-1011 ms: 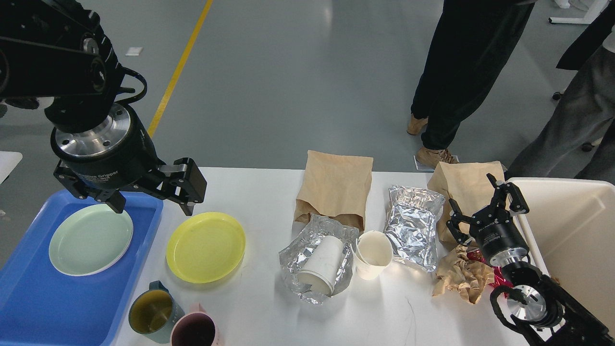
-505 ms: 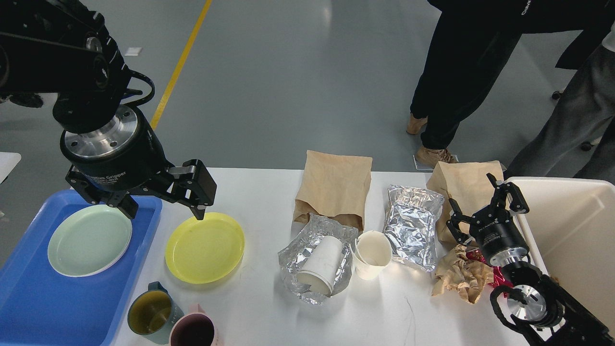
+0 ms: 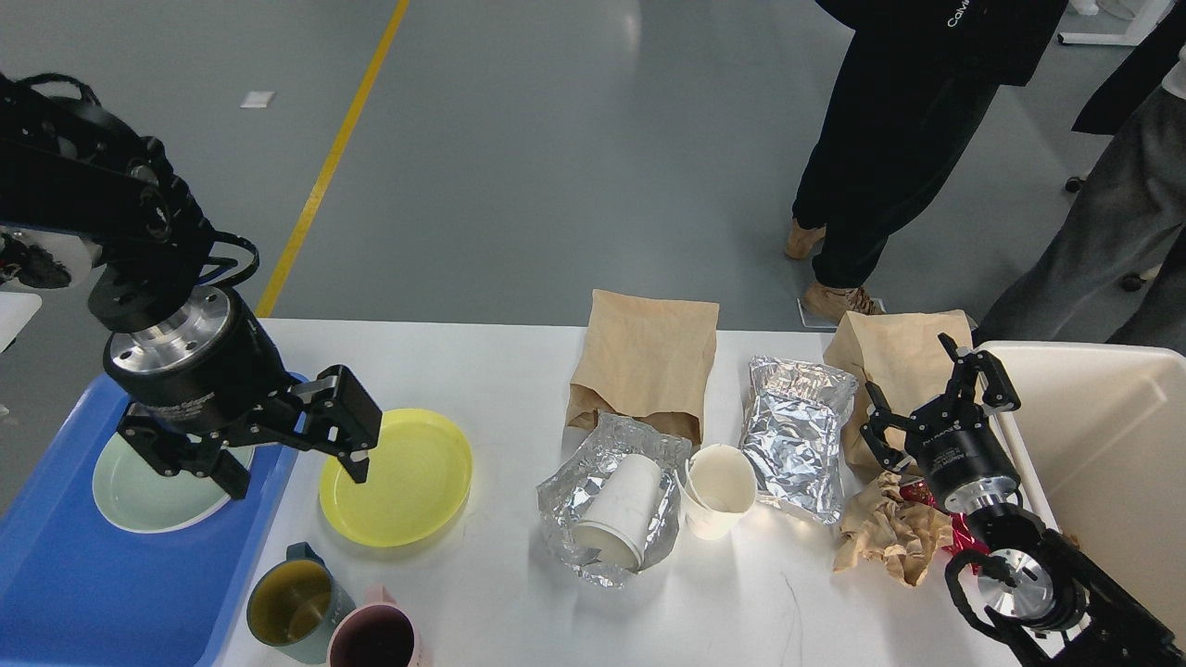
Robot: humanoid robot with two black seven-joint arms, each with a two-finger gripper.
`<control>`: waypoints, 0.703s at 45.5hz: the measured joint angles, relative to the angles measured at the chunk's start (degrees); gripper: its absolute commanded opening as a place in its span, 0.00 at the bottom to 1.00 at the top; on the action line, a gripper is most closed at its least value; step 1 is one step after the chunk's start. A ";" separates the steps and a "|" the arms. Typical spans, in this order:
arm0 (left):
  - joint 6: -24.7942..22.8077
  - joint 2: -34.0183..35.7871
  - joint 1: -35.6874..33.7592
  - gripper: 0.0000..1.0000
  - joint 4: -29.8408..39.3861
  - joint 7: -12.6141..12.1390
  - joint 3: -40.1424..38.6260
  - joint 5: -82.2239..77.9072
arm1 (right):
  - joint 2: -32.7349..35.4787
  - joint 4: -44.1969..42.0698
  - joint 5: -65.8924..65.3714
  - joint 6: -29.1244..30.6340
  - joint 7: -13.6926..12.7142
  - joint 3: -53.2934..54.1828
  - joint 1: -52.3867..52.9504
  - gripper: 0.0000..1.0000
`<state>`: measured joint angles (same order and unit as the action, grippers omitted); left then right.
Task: Tidy desktop
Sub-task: 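Lower the left gripper onto the dark green mug and grasp it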
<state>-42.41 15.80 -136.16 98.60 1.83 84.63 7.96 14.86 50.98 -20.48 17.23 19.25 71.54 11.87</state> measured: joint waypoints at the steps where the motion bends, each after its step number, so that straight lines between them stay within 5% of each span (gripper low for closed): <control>1: 1.17 0.89 1.48 0.96 -0.10 -0.13 0.03 -0.79 | 0.00 0.00 0.00 0.00 0.00 0.00 0.00 1.00; 20: 23.53 12.97 32.74 0.96 -8.19 0.16 -5.32 -10.45 | 0.00 0.00 0.01 0.00 0.00 0.00 0.00 1.00; 32: 31.39 16.21 41.93 0.96 -10.15 -0.11 -9.19 -18.01 | 0.00 0.00 0.05 0.00 0.00 0.00 0.00 1.00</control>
<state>-11.02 32.01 -94.23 88.45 1.73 75.43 -10.06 14.85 50.98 -20.43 17.23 19.24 71.54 11.87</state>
